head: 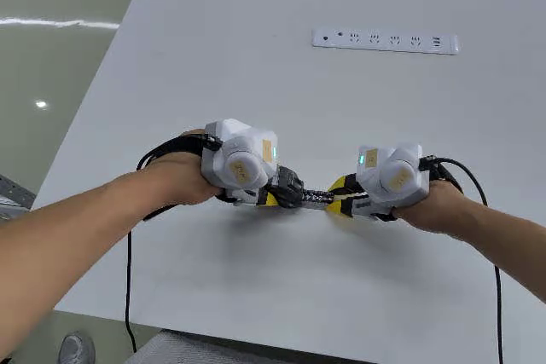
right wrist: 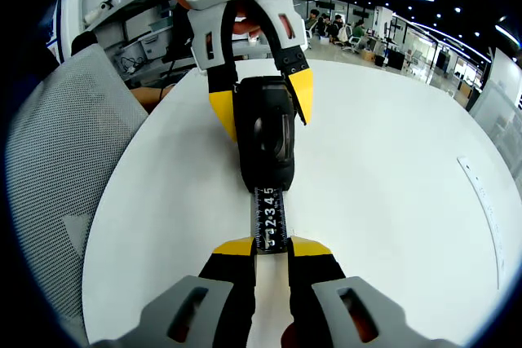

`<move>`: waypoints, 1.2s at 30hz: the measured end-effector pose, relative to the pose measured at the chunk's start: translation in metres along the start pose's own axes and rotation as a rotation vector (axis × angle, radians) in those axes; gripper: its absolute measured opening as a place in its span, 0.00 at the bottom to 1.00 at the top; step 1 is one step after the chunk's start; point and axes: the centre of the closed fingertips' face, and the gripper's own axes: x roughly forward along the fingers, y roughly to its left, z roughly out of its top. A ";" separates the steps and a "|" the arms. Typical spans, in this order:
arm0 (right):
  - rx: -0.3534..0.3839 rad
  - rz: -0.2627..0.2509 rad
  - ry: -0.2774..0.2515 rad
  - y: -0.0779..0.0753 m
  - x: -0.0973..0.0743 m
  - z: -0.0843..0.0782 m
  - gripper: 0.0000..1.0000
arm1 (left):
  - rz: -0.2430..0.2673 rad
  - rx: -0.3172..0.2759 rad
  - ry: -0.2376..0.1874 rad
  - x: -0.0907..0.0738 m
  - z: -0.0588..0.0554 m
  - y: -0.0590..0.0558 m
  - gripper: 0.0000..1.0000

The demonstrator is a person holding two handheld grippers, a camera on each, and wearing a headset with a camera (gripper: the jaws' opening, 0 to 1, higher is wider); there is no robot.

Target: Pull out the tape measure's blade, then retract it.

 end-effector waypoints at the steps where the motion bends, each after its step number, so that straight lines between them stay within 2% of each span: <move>1: 0.000 0.000 0.001 0.000 -0.001 -0.001 0.10 | 0.000 0.001 0.000 0.000 0.000 0.000 0.31; 11: 0.025 0.001 -0.002 -0.001 -0.014 -0.014 0.10 | 0.006 -0.003 -0.001 0.000 0.000 -0.001 0.31; 36: 0.030 -0.003 0.008 -0.003 -0.037 -0.038 0.10 | 0.000 0.001 0.002 0.000 0.001 -0.001 0.31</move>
